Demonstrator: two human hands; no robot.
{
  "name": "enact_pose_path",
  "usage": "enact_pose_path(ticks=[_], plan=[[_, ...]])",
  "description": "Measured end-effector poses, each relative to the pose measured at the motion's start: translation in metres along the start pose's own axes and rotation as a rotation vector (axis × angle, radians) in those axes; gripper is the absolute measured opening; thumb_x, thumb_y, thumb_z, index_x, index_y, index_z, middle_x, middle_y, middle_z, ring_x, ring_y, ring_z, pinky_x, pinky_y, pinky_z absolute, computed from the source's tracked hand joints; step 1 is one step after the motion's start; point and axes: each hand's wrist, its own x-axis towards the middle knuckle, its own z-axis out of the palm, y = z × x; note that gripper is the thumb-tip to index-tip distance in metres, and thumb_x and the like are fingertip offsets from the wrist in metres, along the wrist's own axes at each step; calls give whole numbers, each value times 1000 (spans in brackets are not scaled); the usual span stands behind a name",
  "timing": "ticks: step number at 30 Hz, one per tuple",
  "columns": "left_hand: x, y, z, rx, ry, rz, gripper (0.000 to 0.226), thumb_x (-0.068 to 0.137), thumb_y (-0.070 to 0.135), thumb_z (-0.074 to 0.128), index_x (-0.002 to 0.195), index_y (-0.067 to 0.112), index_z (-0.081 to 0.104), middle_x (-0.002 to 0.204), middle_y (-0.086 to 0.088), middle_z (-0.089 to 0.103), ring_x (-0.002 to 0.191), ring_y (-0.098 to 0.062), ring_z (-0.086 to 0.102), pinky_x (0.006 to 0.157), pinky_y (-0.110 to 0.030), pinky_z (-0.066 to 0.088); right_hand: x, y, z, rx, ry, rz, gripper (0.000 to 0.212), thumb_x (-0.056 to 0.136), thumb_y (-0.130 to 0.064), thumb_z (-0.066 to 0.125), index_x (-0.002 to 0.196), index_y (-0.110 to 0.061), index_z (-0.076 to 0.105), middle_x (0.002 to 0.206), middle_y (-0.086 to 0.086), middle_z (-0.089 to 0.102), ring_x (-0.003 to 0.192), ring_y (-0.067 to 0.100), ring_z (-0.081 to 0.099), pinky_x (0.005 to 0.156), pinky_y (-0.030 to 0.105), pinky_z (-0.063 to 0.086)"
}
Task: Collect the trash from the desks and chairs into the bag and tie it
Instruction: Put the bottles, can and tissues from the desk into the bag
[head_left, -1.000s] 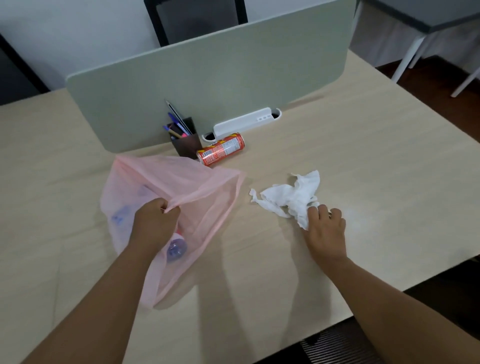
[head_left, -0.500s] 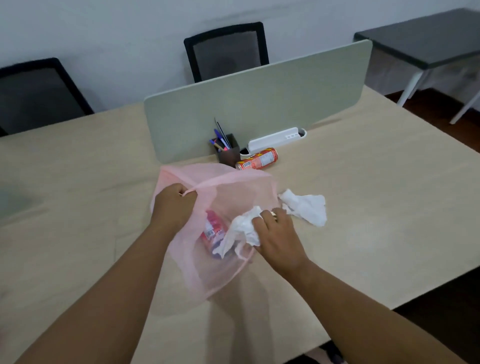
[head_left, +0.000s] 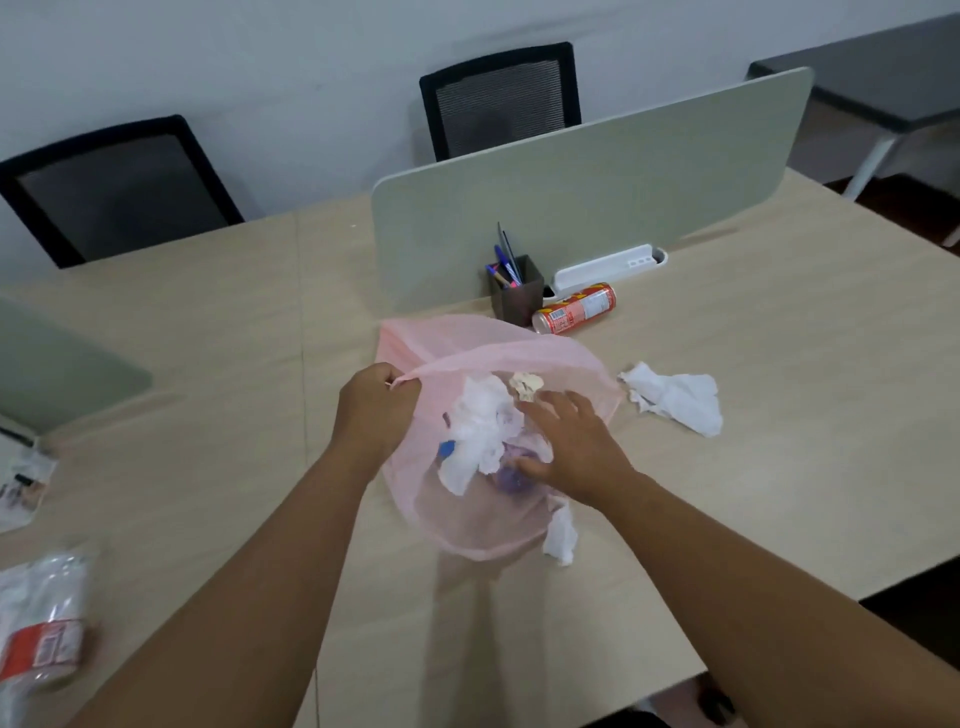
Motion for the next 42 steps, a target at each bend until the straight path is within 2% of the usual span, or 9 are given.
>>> enact_pose_path(ticks=[3, 7, 12, 16, 20, 23, 29, 33, 42], plan=[[3, -3, -3, 10, 9, 4, 19, 84, 20, 56, 71, 7, 61, 72, -13, 64, 67, -27, 53, 58, -31, 39, -27, 10, 10, -43, 86, 98, 79, 68, -73, 54, 132, -27, 49, 130, 4, 50, 113, 30, 48, 90, 43, 47], [1, -3, -6, 24, 3, 28, 21, 85, 19, 56, 66, 9, 57, 64, -4, 57, 63, -24, 48, 57, -31, 37, -69, -3, 55, 3, -173, 175, 90, 58, -75, 51, 139, -38, 37, 129, 0, 40, 110, 29, 44, 89, 41, 47], [2, -1, -2, 58, -16, -4, 23, 86, 21, 55, 64, 13, 55, 65, -3, 58, 65, -24, 50, 55, -29, 37, -72, -9, 78, 180, -183, 85, 32, 88, -24, 42, 113, -13, 58, 110, 11, 58, 102, 32, 56, 84, 37, 43], [7, 4, 4, 90, 35, -33, 22, 85, 23, 55, 70, 8, 61, 70, -8, 65, 75, -32, 59, 59, -31, 40, -23, -4, 41, 434, -52, 121, 11, 86, -15, 50, 94, -12, 56, 94, 9, 59, 86, 28, 57, 77, 36, 45], [6, 9, 8, 66, 72, -60, 22, 85, 22, 56, 72, 7, 62, 72, -10, 66, 77, -33, 61, 59, -30, 41, 29, -18, 4, 615, -119, 76, 49, 84, -16, 66, 131, -23, 52, 115, 0, 52, 103, 16, 51, 90, 22, 38], [9, 15, 12, 71, 88, -58, 22, 87, 22, 55, 73, 7, 62, 74, -10, 66, 76, -31, 60, 59, -30, 41, 38, -2, 0, 400, -97, 58, 65, 78, -36, 72, 137, -31, 44, 127, 1, 50, 114, 21, 46, 99, 35, 40], [14, 28, 38, 128, 89, -9, 20, 87, 20, 57, 71, 11, 61, 72, -8, 65, 71, -25, 55, 56, -30, 37, 8, 88, -3, -10, 246, 198, 32, 72, -36, 72, 93, -15, 59, 95, 8, 56, 88, 34, 55, 65, 40, 46], [13, 27, 50, 168, 59, -53, 21, 88, 21, 55, 71, 11, 60, 73, -9, 65, 72, -26, 56, 55, -26, 38, -1, 140, 1, -168, 109, 229, 56, 75, -41, 71, 127, -27, 59, 131, 15, 55, 114, 47, 51, 80, 49, 51], [23, 15, 37, 219, 112, -147, 32, 91, 25, 49, 75, -1, 56, 71, -11, 55, 71, -31, 47, 56, -31, 35, 12, 79, 14, 324, 69, 50, 6, 90, -9, 55, 94, -5, 57, 96, 12, 54, 89, 30, 54, 76, 42, 46]])
